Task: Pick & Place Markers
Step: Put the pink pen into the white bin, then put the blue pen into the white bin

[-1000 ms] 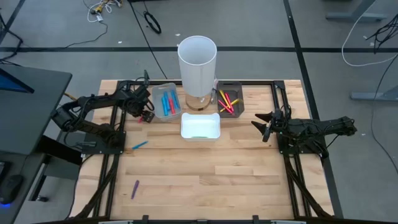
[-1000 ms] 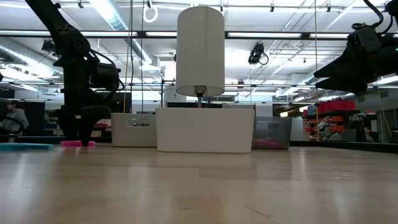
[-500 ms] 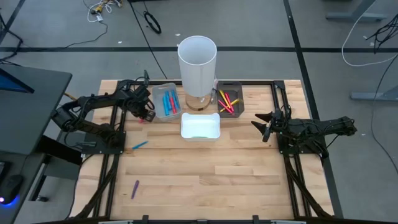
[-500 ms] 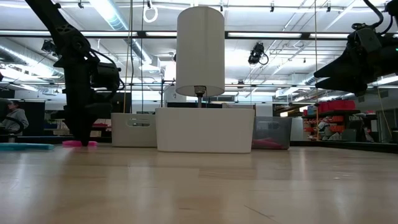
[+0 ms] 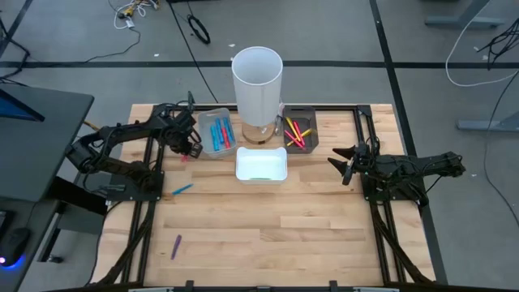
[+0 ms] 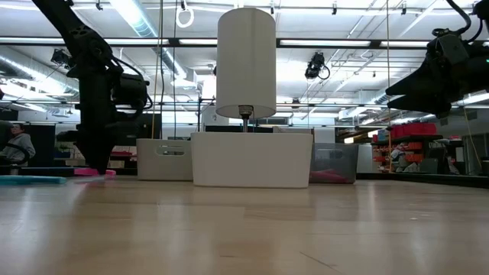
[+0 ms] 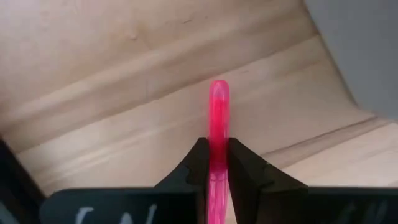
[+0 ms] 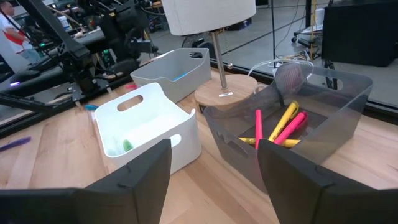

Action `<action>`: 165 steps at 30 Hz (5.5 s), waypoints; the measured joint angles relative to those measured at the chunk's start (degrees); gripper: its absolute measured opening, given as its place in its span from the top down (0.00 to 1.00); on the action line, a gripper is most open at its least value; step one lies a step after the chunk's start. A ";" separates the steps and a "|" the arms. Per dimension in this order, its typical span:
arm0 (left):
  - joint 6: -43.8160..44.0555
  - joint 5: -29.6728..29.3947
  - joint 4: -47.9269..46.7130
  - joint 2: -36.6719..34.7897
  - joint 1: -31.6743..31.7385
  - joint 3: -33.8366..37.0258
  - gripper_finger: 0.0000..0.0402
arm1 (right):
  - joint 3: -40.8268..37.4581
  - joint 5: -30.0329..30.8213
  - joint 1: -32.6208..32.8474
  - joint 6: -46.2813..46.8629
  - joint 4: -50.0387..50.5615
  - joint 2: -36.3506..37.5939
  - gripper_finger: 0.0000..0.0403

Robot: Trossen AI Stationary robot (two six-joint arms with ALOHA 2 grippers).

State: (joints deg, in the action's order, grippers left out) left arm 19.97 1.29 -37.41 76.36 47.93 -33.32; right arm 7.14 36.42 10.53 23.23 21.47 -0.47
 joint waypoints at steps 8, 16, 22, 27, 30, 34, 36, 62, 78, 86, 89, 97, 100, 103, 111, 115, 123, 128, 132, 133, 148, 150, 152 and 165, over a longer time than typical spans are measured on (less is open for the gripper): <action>1.76 -0.54 -5.54 -3.88 -0.70 -1.31 0.90 | 0.00 0.00 -0.01 0.00 0.00 0.00 0.40; 2.37 -0.67 -10.91 -8.17 -2.33 -5.37 0.90 | 0.00 0.00 0.00 0.01 0.00 0.00 0.40; 2.40 -0.78 -15.54 -9.06 -5.41 -9.70 0.91 | 0.00 0.00 0.01 -0.01 0.00 0.00 0.40; 2.40 -0.86 -19.12 -9.71 -8.16 -13.34 0.91 | -0.02 0.00 0.01 0.01 0.00 0.01 0.40; 2.12 -0.83 -21.05 -9.71 -10.43 -15.52 0.91 | 0.00 0.00 -0.01 -0.01 0.00 0.00 0.40; 1.63 -0.84 -23.77 -9.71 -13.52 -18.16 0.91 | 0.00 0.00 0.00 0.01 0.00 0.00 0.40; 1.63 -0.82 -24.21 -9.71 -14.94 -18.80 0.91 | 0.00 0.00 -0.01 -0.01 0.00 0.00 0.40; -8.28 -1.20 -25.90 5.25 -25.91 -33.58 0.91 | -0.01 0.00 -0.01 -0.01 0.00 0.00 0.40; -15.12 -1.28 -28.13 25.40 -30.27 -58.59 0.91 | 0.00 0.00 0.00 0.00 0.00 0.01 0.40; -14.37 -0.16 -28.26 28.74 -31.81 -61.15 0.91 | 0.00 0.00 0.01 0.01 0.00 0.00 0.40; -14.41 -0.17 -29.05 28.74 -31.79 -60.96 0.91 | -0.02 0.00 0.01 0.00 0.00 0.00 0.40; -14.35 -0.13 -29.88 28.74 -32.78 -60.96 0.91 | 0.00 0.00 0.00 0.00 0.00 0.01 0.40; -14.16 0.66 -30.46 28.74 -33.93 -60.96 0.91 | 0.00 0.00 0.00 0.01 0.00 0.01 0.40; -13.08 1.59 -31.24 28.74 -35.33 -60.96 0.91 | -0.02 0.00 -0.01 -0.01 0.00 0.02 0.40; -14.22 0.59 -29.39 28.74 -39.27 -60.96 0.91 | -0.01 0.00 0.01 -0.01 0.00 0.01 0.40; -15.07 0.41 -25.84 29.29 -40.00 -60.96 0.91 | -0.01 0.00 0.00 -0.01 0.00 0.00 0.40; -16.16 1.04 -23.84 34.19 -41.22 -60.90 0.91 | -0.02 0.02 -0.01 -0.01 -0.06 0.00 0.40; -18.11 -0.94 -22.28 37.60 -42.17 -60.90 0.91 | -0.02 0.02 0.01 0.00 -0.40 0.02 0.40; -18.97 -3.64 -20.01 39.24 -42.06 -60.92 0.91 | -0.02 0.02 0.00 0.01 -0.41 0.02 0.40; -19.18 -3.66 -19.99 39.40 -42.04 -60.90 0.91 | -0.02 0.00 0.00 0.00 -0.39 0.02 0.40; -18.98 -2.96 -18.98 40.12 -42.30 -60.92 0.65 | -0.02 0.02 0.01 0.01 -0.94 0.02 0.40; -19.00 -2.96 -19.01 40.12 -42.28 -60.92 0.63 | -0.02 0.00 0.00 -0.01 -0.92 0.02 0.40; -18.98 -2.94 -19.03 40.12 -42.30 -60.92 0.61 | -0.02 0.00 0.00 0.00 -0.92 0.02 0.40; -13.92 -3.14 -21.42 33.96 -42.26 -60.94 0.60 | -0.02 0.00 0.00 0.00 -0.92 0.02 0.40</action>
State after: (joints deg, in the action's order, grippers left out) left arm 6.05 -1.85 -58.84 110.32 5.67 -94.26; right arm 7.11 36.42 10.54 23.23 20.56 -0.45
